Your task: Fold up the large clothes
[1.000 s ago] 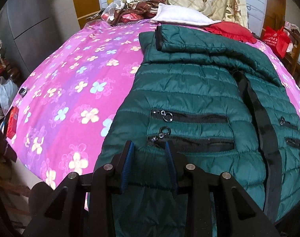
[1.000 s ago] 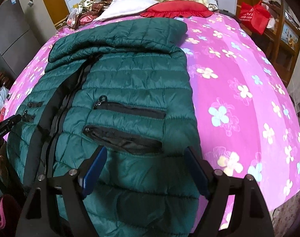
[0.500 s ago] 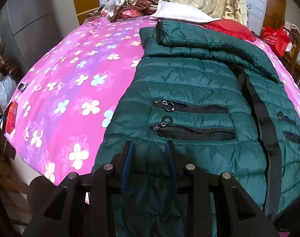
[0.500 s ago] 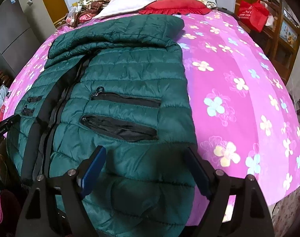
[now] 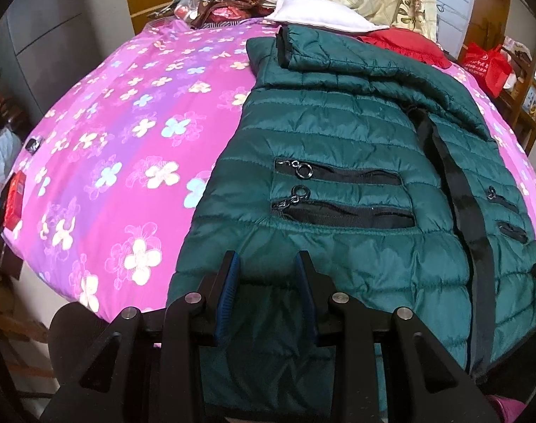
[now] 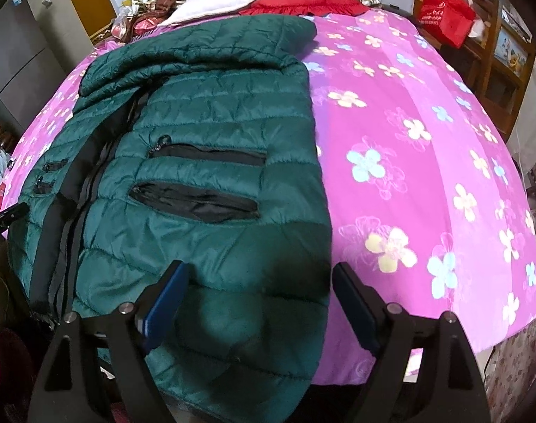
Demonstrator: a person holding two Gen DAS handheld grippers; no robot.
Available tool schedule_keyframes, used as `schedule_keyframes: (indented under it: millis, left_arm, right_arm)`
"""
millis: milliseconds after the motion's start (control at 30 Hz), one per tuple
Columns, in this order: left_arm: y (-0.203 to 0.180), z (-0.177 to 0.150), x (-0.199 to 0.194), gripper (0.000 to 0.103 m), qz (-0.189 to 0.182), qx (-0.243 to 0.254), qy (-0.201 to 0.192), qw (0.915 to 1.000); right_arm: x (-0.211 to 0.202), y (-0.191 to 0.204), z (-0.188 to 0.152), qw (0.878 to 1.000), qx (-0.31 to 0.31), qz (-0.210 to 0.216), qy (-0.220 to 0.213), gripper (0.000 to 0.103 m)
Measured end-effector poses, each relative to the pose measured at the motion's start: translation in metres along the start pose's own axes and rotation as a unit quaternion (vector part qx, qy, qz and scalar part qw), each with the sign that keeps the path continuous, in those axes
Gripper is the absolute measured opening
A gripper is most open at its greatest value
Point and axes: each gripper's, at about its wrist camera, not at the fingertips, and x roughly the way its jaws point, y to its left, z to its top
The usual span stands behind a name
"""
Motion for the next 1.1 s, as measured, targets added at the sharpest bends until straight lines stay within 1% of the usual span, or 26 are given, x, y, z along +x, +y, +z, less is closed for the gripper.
schedule_keyframes:
  millis: [100,233,333,367,433,467,567,633,733,800,867,967,1100]
  left_arm:
    - [0.009,0.0,-0.003,0.015,-0.017,-0.006,0.011,0.9998]
    - [0.031,0.001,-0.004,0.015,-0.047,-0.033,0.028,0.9979]
    - [0.043,0.002,-0.006,0.02,-0.052,-0.043,0.028,0.9973]
    - [0.047,0.002,-0.006,0.023,-0.051,-0.046,0.028,0.9973]
    - [0.055,0.001,-0.005,0.026,-0.053,-0.055,0.031,0.9966]
    - [0.061,0.0,-0.003,0.026,-0.056,-0.064,0.035,0.9958]
    - [0.072,-0.003,0.006,0.032,-0.071,-0.087,0.051,0.9924]
    - [0.074,-0.007,0.012,0.033,-0.082,-0.096,0.062,0.9901]
    - [0.069,-0.01,0.017,0.037,-0.097,-0.091,0.071,0.9885]
    - [0.064,-0.014,0.023,0.048,-0.104,-0.085,0.087,0.9871]
    - [0.058,-0.017,0.022,0.049,-0.096,-0.069,0.076,0.9901]
    - [0.052,-0.018,0.022,0.052,-0.087,-0.047,0.073,0.9924]
    - [0.052,-0.02,0.021,0.052,-0.086,-0.054,0.074,0.992]
  right_arm:
    - [0.001,-0.003,-0.004,1.0,-0.001,0.001,0.008,0.087]
    - [0.002,-0.008,-0.009,1.0,0.002,0.013,0.017,0.088]
    - [0.004,-0.011,-0.012,0.999,0.003,0.024,0.025,0.088]
    - [0.004,-0.013,-0.013,0.999,0.005,0.031,0.027,0.088]
    - [0.006,-0.015,-0.014,0.998,0.008,0.049,0.036,0.088]
    - [0.007,-0.016,-0.015,0.998,0.006,0.054,0.04,0.088]
    - [0.006,-0.015,-0.018,0.997,-0.004,0.062,0.047,0.088]
    - [0.007,-0.015,-0.019,0.995,-0.01,0.078,0.053,0.088]
    - [0.01,-0.013,-0.022,0.994,-0.014,0.095,0.059,0.089]
    - [0.009,-0.01,-0.023,0.993,-0.023,0.096,0.058,0.089]
    - [0.008,-0.008,-0.025,0.992,-0.029,0.104,0.059,0.089]
    - [0.008,-0.006,-0.026,0.991,-0.038,0.118,0.058,0.089]
    - [0.009,-0.009,-0.023,0.989,-0.026,0.134,0.054,0.091]
